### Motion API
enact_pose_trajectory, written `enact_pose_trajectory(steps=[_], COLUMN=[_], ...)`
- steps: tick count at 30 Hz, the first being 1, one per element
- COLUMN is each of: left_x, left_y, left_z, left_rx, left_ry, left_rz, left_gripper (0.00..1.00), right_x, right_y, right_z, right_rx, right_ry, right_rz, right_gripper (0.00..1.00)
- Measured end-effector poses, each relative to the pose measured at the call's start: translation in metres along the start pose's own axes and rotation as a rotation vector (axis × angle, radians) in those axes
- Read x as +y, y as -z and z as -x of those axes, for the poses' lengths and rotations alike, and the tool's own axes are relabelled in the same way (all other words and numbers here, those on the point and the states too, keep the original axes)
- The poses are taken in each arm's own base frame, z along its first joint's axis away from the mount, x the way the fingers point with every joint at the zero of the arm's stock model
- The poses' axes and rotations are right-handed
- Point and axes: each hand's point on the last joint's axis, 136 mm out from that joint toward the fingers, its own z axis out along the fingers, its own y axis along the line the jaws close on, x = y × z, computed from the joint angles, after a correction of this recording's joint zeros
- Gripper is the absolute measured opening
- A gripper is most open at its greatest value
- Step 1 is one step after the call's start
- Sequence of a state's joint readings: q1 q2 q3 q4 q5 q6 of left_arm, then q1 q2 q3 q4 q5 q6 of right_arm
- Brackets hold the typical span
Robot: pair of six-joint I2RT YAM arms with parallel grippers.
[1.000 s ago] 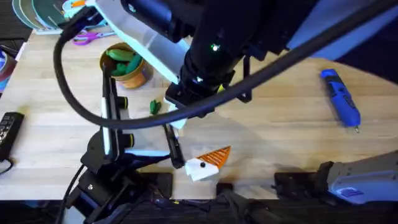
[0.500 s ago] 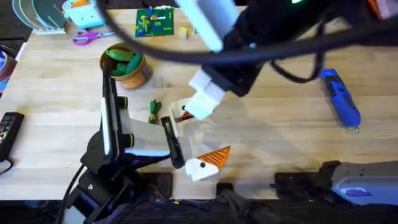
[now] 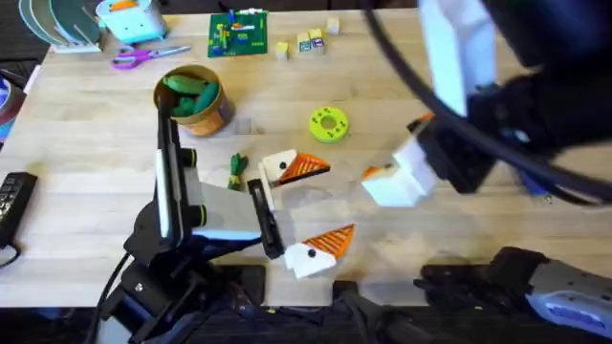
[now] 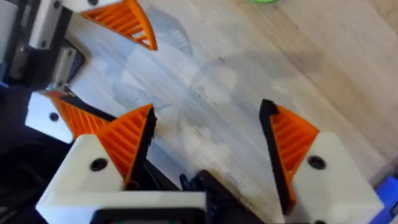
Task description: Pick up the gripper from the table and insert it into the empty holder that is missing its gripper. Then pick up a screw, insert it into the mounting hole, and use the screwdriver to tighten it. Finally, clean up the table by picking up the vegetable and placing it into the bucket.
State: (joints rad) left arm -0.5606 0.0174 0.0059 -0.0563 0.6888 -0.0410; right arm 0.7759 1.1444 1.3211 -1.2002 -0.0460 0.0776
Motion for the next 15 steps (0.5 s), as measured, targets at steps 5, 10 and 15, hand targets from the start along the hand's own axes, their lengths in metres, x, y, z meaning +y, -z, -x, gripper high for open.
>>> enact_pose_trajectory(steps=[5,10,15], left_x=[0.000,0.000,0.000], left_y=[0.000,0.000,0.000], left_z=[0.000,0.000,0.000], left_rx=[0.000,0.000,0.000], left_ry=[0.000,0.000,0.000], left_rz=[0.000,0.000,0.000], left_gripper=[0.992,0.992,0.960], right_x=[-0.002,-0.002,0.005], right_y=[0.017,0.026,0.021], right_z=[-0.025,-0.044,-0.062], right_rx=[-0.099,-0.183,-0.180], right_ry=[-0.027,-0.070,-0.092], right_rz=[0.006,0.023,0.077], right_gripper=[0.991,0.992,0.994])
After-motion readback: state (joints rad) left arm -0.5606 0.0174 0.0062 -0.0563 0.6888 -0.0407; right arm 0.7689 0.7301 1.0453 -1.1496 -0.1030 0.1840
